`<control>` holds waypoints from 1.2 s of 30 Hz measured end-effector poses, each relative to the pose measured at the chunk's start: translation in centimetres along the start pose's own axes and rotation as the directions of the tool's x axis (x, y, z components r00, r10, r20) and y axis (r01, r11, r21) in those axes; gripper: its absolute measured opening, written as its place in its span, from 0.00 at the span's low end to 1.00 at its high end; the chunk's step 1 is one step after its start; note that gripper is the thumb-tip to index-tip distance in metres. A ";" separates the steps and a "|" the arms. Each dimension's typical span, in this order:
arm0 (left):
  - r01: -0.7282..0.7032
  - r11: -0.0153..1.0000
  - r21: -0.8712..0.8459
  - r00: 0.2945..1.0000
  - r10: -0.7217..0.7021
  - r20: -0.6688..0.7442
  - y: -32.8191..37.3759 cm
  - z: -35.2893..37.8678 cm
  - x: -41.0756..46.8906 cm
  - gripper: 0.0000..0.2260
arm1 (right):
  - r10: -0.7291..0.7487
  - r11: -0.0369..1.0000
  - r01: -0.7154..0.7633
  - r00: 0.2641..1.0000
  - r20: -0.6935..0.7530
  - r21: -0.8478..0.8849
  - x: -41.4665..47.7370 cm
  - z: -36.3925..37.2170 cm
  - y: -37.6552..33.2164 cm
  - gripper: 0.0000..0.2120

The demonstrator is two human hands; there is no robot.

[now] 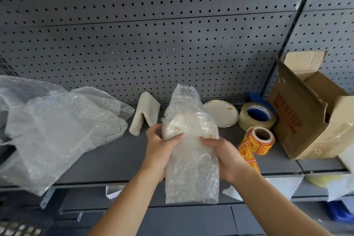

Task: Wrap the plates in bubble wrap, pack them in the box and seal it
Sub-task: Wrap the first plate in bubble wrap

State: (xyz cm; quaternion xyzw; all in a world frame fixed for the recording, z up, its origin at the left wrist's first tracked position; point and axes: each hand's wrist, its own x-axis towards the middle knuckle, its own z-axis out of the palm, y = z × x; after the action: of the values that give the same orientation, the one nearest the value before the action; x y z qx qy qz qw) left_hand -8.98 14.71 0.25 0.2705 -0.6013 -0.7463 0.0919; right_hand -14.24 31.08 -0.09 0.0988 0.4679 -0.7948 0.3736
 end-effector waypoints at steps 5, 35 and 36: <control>0.260 0.965 0.032 0.918 -0.257 0.302 1.4 -0.7 0.5 0.18 | 0.011 1.000 -0.011 0.999 -0.039 -0.006 0.1 -0.4 -0.1 0.15; 0.234 0.969 0.080 0.906 -0.247 0.343 -1.4 -2.8 3.9 0.25 | -0.108 0.942 0.084 0.993 -0.056 -0.326 6.2 -0.3 -3.7 0.12; 0.238 0.969 0.071 0.906 -0.248 0.342 -1.4 -2.8 4.0 0.26 | -0.138 0.927 0.117 0.990 -0.032 -0.356 6.3 -0.2 -3.8 0.12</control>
State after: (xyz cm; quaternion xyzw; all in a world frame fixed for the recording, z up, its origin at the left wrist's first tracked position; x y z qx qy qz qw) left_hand -10.61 10.91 -2.60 0.2079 -0.5800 -0.7795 -0.1134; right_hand -21.28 29.14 -0.87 0.0219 0.6188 -0.7174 0.3194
